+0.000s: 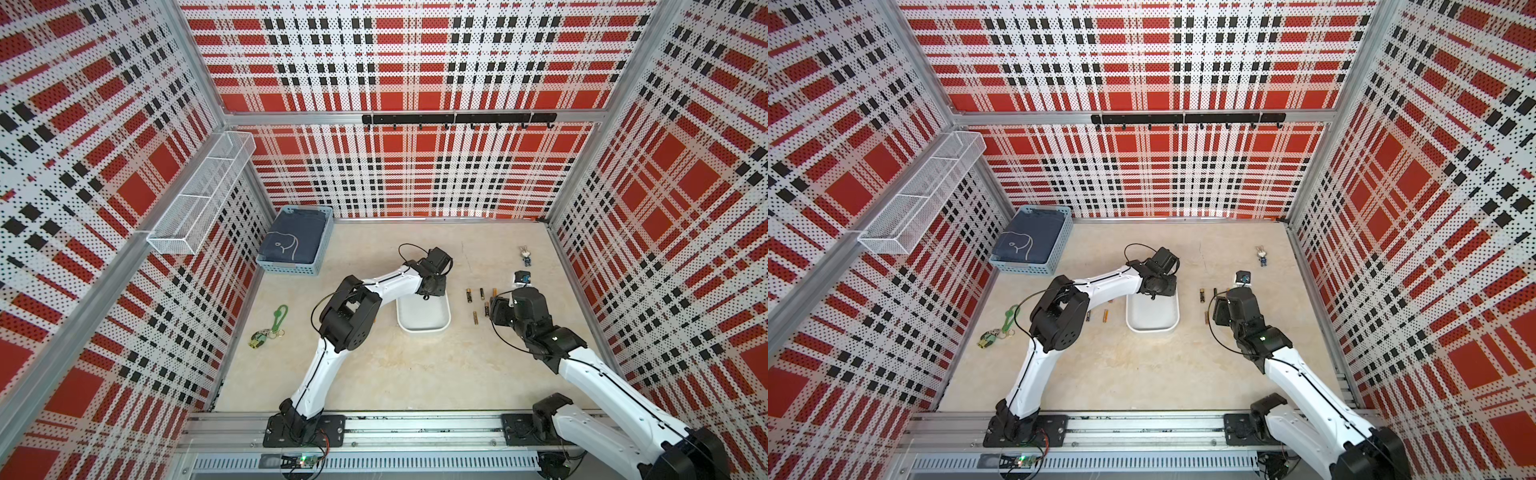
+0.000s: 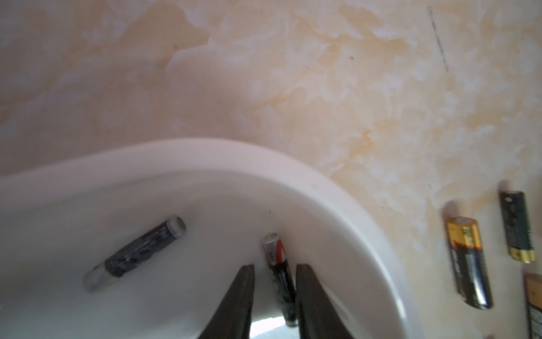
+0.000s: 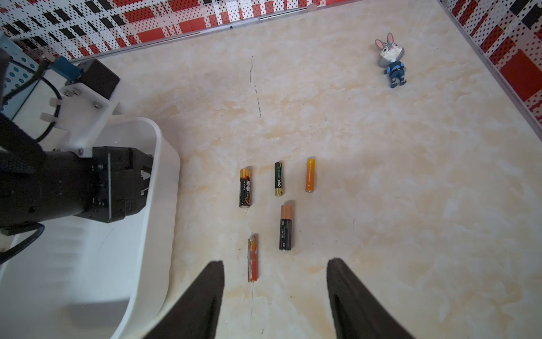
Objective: Take the batteries out of the storage box
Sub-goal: Pick up the battery from the storage box.
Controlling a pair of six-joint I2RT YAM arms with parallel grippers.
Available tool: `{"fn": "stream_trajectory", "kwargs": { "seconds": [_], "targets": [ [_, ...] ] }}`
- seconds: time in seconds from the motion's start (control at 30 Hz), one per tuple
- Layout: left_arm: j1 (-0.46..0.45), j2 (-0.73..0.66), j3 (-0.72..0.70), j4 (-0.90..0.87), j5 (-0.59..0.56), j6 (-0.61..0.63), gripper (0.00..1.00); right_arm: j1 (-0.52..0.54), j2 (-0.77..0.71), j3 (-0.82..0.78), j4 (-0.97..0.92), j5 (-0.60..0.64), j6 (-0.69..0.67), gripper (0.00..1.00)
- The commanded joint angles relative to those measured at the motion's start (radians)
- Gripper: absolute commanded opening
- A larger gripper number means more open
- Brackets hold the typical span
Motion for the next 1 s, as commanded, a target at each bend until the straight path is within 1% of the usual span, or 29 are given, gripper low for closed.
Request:
{"fn": "stream_trajectory", "kwargs": {
  "seconds": [0.0,0.07,0.17,0.27,0.37,0.57,0.63,0.77,0.83,0.97],
  "targets": [
    [-0.001,0.047,0.025,-0.013,-0.017,0.008,0.30,-0.001,0.002,0.002,0.023,-0.001,-0.003,0.63],
    [-0.004,0.064,0.032,-0.038,-0.058,0.017,0.29,-0.001,-0.002,0.001,0.024,0.002,-0.005,0.63],
    [-0.008,0.085,0.045,-0.086,-0.111,0.030,0.20,0.000,-0.004,-0.002,0.026,0.005,-0.007,0.63],
    [-0.010,0.083,0.036,-0.109,-0.144,0.039,0.20,-0.002,0.000,-0.001,0.026,0.005,-0.005,0.63],
    [-0.016,0.085,0.042,-0.140,-0.179,0.044,0.22,-0.001,0.003,0.000,0.036,0.006,-0.006,0.63],
    [-0.022,0.117,0.069,-0.168,-0.170,0.056,0.23,-0.001,0.033,0.016,0.050,-0.010,0.000,0.63],
    [-0.022,0.132,0.086,-0.184,-0.166,0.061,0.16,-0.001,0.037,0.023,0.048,-0.012,0.003,0.63],
    [-0.022,0.122,0.086,-0.183,-0.153,0.061,0.10,0.000,0.020,0.028,0.047,-0.002,0.002,0.64],
    [-0.021,0.106,0.087,-0.183,-0.145,0.061,0.00,-0.001,0.013,0.034,0.045,-0.001,-0.003,0.64],
    [-0.021,0.059,0.093,-0.183,-0.139,0.064,0.00,-0.002,0.024,0.054,0.044,-0.004,-0.008,0.64]
  ]
}}
